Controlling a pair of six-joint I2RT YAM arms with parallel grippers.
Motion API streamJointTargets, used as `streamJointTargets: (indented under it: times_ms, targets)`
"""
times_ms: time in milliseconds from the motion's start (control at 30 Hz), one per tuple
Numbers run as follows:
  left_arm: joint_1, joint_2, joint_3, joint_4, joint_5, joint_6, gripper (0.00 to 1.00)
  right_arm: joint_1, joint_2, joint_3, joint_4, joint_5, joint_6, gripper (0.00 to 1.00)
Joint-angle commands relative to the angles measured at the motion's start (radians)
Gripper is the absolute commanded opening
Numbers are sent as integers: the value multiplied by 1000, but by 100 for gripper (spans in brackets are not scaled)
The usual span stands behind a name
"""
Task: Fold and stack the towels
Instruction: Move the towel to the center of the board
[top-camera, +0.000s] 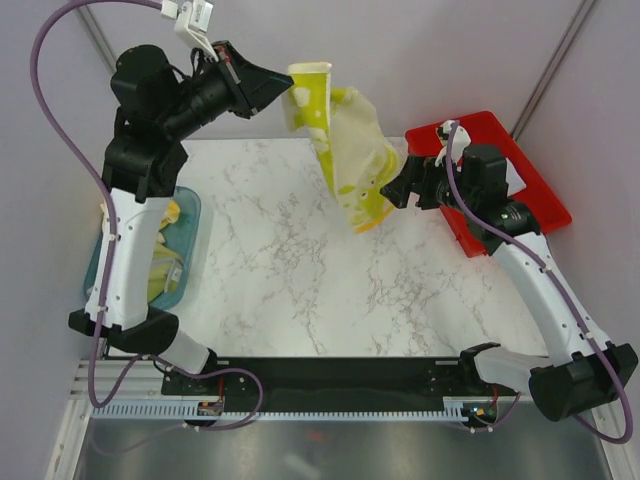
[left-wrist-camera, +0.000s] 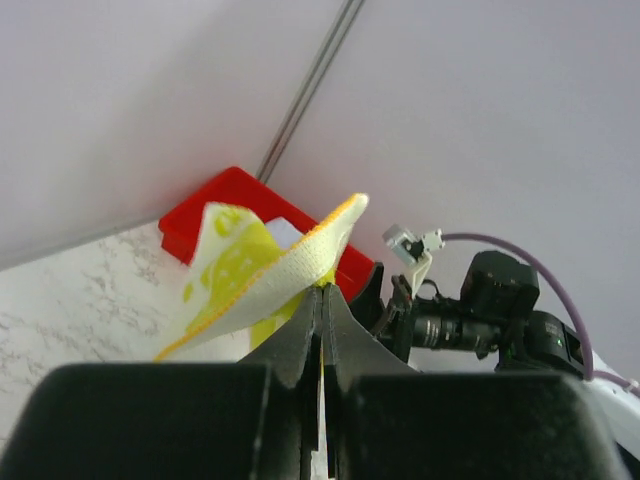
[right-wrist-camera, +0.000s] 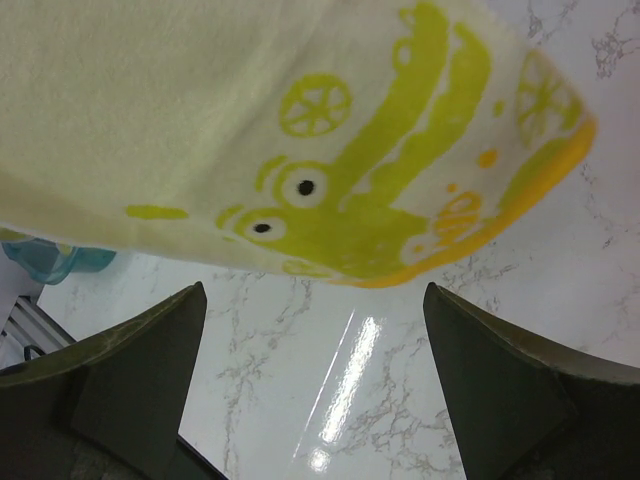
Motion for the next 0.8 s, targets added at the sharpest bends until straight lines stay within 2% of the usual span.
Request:
streamJointTargets:
  times_ms: [0, 33, 100, 133, 200, 233, 333, 467, 567, 600, 633, 700, 733, 767]
  targets:
    - [-7, -51, -173, 25, 56, -54, 2, 3, -27, 9, -9, -2, -42, 98]
    - [-5, -107, -347, 42, 70, -46, 2, 3, -27, -3, -19, 0, -48, 98]
    - [-7, -172, -559, 152, 67, -75, 2, 1, -27, -22, -25, 11, -65, 98]
    - [-7, -239, -787, 223, 77, -93, 2, 3, -27, -41, -25, 11, -68, 98]
    - [-10, -281, -983, 374, 74, -147, 2, 3, -19, -60, -23, 11, -71, 98]
    - [-11, -292, -1140, 407, 52, -164, 2, 3, -13, -74, -23, 12, -69, 98]
    - [-33, -288, -1348, 484, -10, -199, 2, 4, 22, -110, 1, -21, -55, 97]
    - [-73, -216, -1450, 499, -35, -190, 2, 53, 79, -176, 58, -42, -57, 91]
    - [-114, -186, -1478, 498, -56, -198, 2, 148, 116, -230, 108, 14, -81, 84]
    - [-122, -182, -1479, 498, -59, -205, 4, 202, 131, -252, 142, 23, -91, 77]
    - [-125, -176, -1478, 496, -55, -207, 15, 228, 169, -255, 150, 35, -104, 73]
    - [-125, -166, -1468, 483, -68, -209, 29, 304, 208, -264, 167, 69, -109, 63]
    - [-125, -165, -1440, 460, -90, -207, 45, 331, 232, -272, 176, 80, -118, 61]
    - [-120, -163, -1418, 385, -114, -199, 50, 357, 241, -281, 188, 86, -126, 61]
